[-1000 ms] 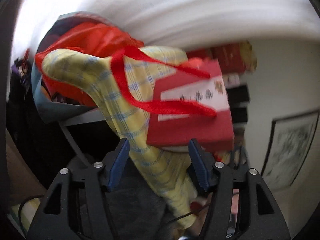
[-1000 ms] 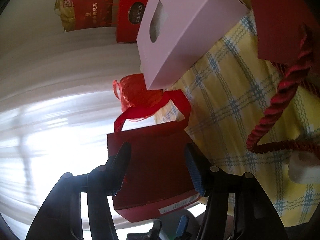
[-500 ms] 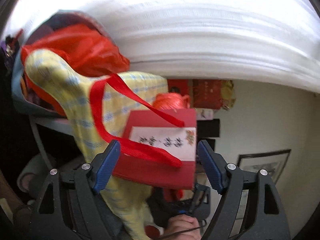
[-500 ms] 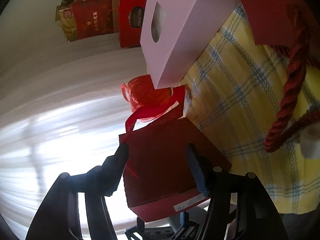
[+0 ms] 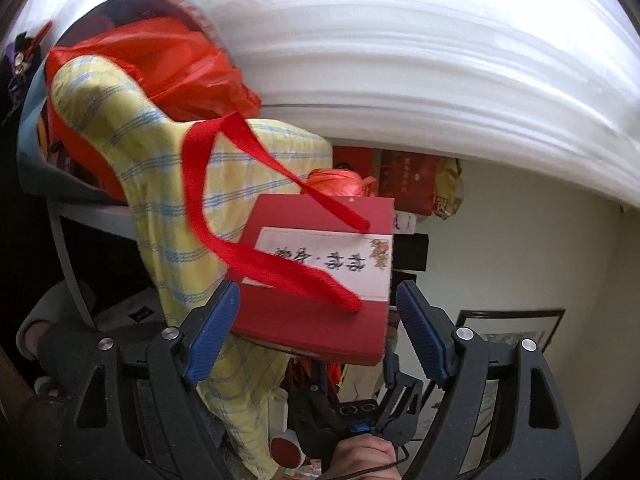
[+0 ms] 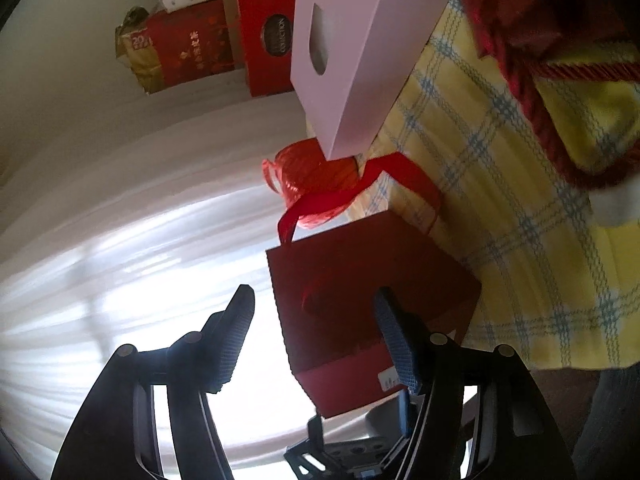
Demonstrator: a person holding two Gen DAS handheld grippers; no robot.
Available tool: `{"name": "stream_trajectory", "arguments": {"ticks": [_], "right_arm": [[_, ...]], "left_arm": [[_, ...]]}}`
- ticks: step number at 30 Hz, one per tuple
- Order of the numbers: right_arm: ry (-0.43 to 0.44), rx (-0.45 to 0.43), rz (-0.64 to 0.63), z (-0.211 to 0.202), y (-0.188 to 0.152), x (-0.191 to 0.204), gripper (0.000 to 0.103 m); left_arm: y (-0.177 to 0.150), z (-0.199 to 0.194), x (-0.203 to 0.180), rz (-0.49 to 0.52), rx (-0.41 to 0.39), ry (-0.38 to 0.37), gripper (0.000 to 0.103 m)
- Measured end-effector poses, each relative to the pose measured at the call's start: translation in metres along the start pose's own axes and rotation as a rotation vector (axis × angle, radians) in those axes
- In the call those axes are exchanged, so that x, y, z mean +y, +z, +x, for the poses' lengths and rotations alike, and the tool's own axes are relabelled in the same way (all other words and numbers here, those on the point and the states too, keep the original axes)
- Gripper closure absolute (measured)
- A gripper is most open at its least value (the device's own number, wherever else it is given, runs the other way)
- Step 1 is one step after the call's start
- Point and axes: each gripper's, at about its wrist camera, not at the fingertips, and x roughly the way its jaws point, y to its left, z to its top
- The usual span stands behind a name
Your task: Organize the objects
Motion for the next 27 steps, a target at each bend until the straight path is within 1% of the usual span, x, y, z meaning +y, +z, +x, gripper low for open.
{"name": "stream_trajectory", "arguments": {"ticks": [2,5,7,10,13,17,20,21,25,27], "right_arm": [[-0.007,-0.016,0.003,0.002,0.005,-0.001,0.038],[-0.019,-0.03,0.011,0.005,0.009,-0.003,0.038],[-0.019,-0.032,0.03,0.008,0.011,-0.006,0.038],[-0.005,-0.018,0.071,0.015,0.013,-0.013,0.038],[-0.009,-0.012,0.07,0.013,0.011,-0.016,0.038],[-0.018,-0.023,0.07,0.006,0.009,-0.022,0.038],[-0.013,-0.029,0.081,0.006,0.01,-0.025,0.038],[-0.014,-0.031,0.079,0.005,0.01,-0.024,0.038],[-0.002,-0.034,0.069,0.006,0.01,-0.02,0.038],[0.002,-0.037,0.063,0.008,0.01,-0.018,0.038]], "left_arm": [[0.003,0.003,-0.003,0.003,0.004,-0.008,0.025],[0.008,0.011,-0.008,0.015,-0.016,-0.002,0.025],[0.011,0.018,-0.009,0.003,-0.016,0.002,0.026],[0.011,0.023,-0.008,-0.014,0.011,0.002,0.026],[0.001,0.014,-0.006,-0.001,0.028,0.014,0.026],[-0.015,-0.004,0.003,-0.018,0.02,0.03,0.025],[-0.007,0.008,0.006,-0.059,0.037,0.018,0.025],[-0.002,0.014,0.006,-0.08,0.04,-0.001,0.025],[0.005,0.024,-0.001,-0.057,0.023,-0.013,0.025],[0.007,0.029,-0.001,-0.061,0.021,-0.019,0.025]]}}
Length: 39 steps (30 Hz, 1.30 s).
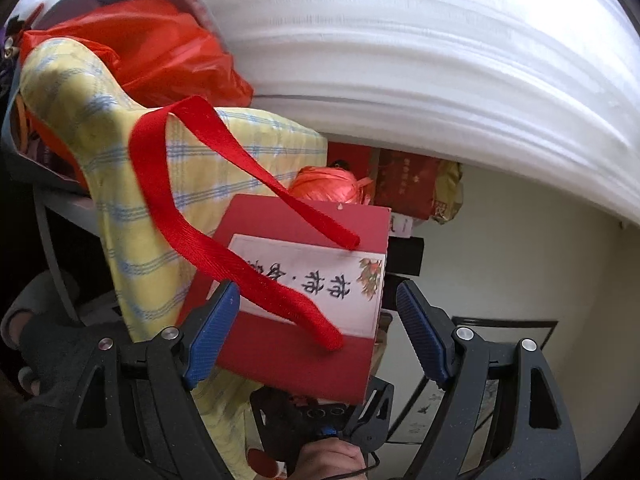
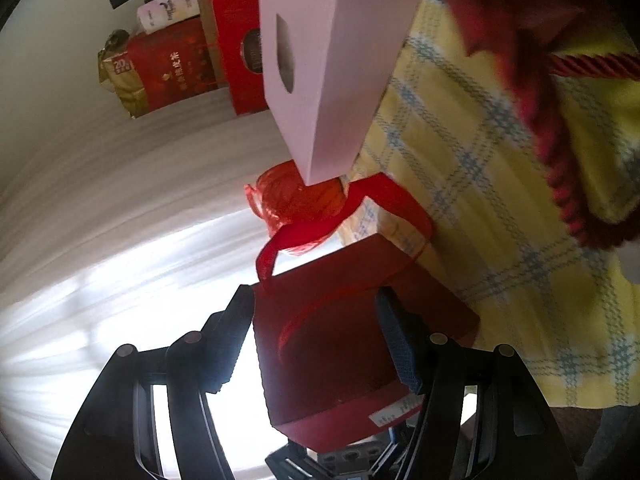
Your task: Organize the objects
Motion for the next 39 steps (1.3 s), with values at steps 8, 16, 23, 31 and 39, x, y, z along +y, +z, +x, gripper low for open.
{"name": "stream_trajectory", "arguments": {"ticks": [8,16,23,31,39], "right_arm": [[0.007,0.009,-0.005,0.017,-0.005,0.0,0.038],[0.001,-0.007,0.004,0.011,-0.001,-0.005,0.038],[0.005,-0.01,0.004,0.016,0.001,0.0,0.038],[0.078,-0.066,-0.045,0.009,0.004,0.014,0.051],[0.16,-0.174,-0.268,-0.018,-0.004,0.063,0.068]], "left_arm": [[0.001,0.01,0.006,-0.025,-0.021,0.002,0.025],[-0.014,0.017,0.009,-0.02,-0.012,-0.014,0.025],[0.005,0.024,-0.004,-0.036,-0.064,-0.053,0.025],[0.032,-0.003,0.003,-0.065,-0.158,-0.074,0.025],[0.057,-0.041,-0.02,0.0,-0.253,-0.126,0.025]]}}
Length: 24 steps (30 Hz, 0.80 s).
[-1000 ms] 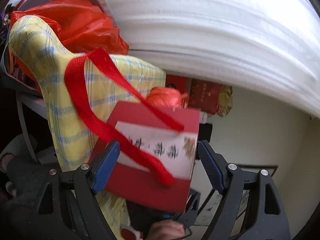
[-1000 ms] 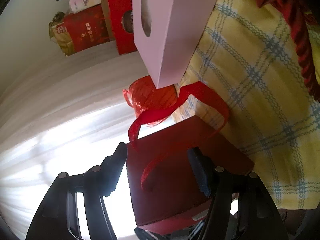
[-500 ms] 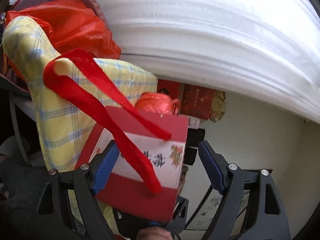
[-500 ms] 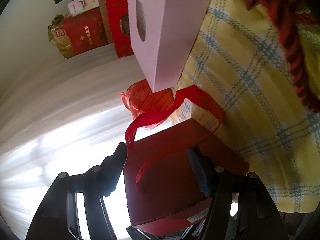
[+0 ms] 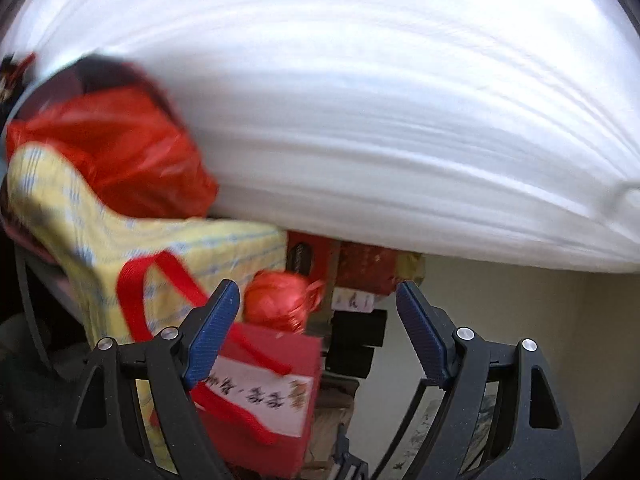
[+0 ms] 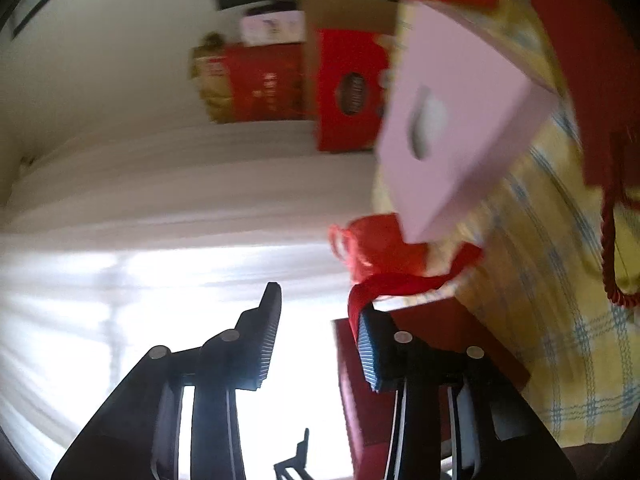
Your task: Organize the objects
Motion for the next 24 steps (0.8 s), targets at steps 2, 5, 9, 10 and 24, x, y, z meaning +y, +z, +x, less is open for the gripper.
{"name": "stream_trajectory", "arguments": {"ticks": [2,5,9,10,24], "right_arm": [[0.008,0.001,-0.051,-0.003,0.001,0.01,0.069],[-0.046,0.042,-0.046,0.001,-0.001,0.008,0.069],[-0.065,0.039,-0.013,0.001,-0.002,-0.004,0.071],[-0.06,0.044,-0.005,0.001,-0.002,-0.005,0.071],[-0.005,0.013,-0.084,-0.02,0.0,0.021,0.071]], "left_arm": [[0.003,0.001,-0.011,0.046,0.027,-0.01,0.025],[-0.004,0.001,-0.011,0.052,0.075,-0.012,0.025],[-0.029,0.007,0.01,0.027,0.161,0.051,0.025],[-0.034,0.008,0.013,0.016,0.18,0.058,0.025],[-0.059,0.022,0.021,0.022,0.251,0.101,0.025]]}}
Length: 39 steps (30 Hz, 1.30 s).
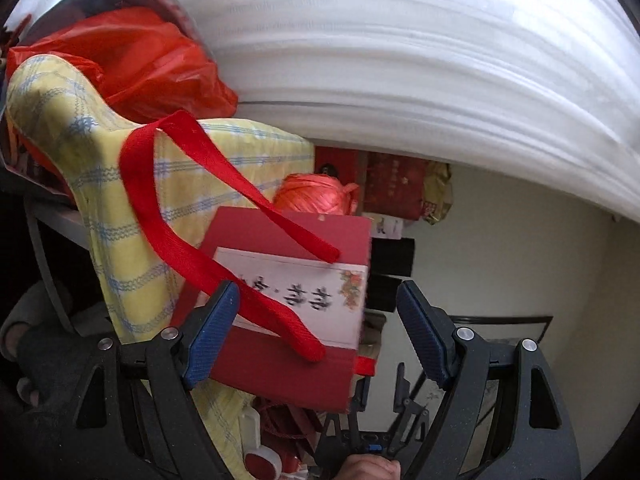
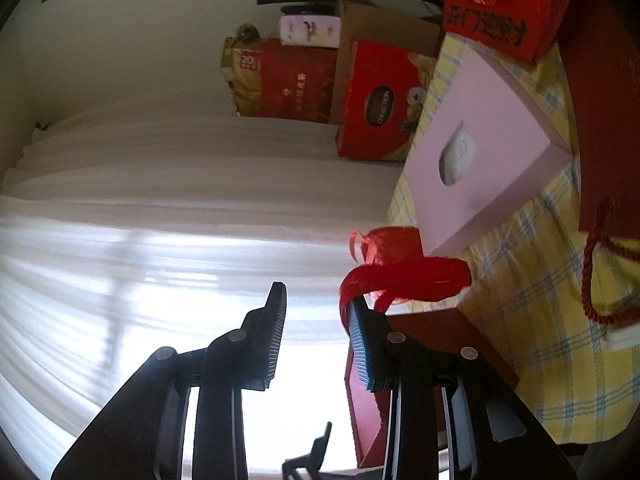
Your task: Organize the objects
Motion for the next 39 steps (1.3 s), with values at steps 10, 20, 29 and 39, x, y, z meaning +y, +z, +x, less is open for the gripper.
{"name": "stream_trajectory", "arguments": {"ticks": [10,20,29,39], "right_arm": [[-0.024,0.018,-0.007,-0.002,-0.005,-0.006,0.071],[-0.01,0.044,0.025,0.002,-0.012,-0.017,0.071],[0.008,0.048,0.005,0.003,-0.008,-0.011,0.071],[-0.085,0.102,0.052,-0.016,-0.018,-0.012,0.05]], "left_arm": [[-0.026,-0.01,0.003,-0.061,0.025,-0.027,0.025],[-0.001,0.024,-0.006,-0.059,0.013,-0.059,0.025],[0.013,0.023,-0.012,-0.066,-0.045,-0.091,0.025],[0.038,-0.006,-0.031,-0.036,-0.095,-0.141,0.025]]}}
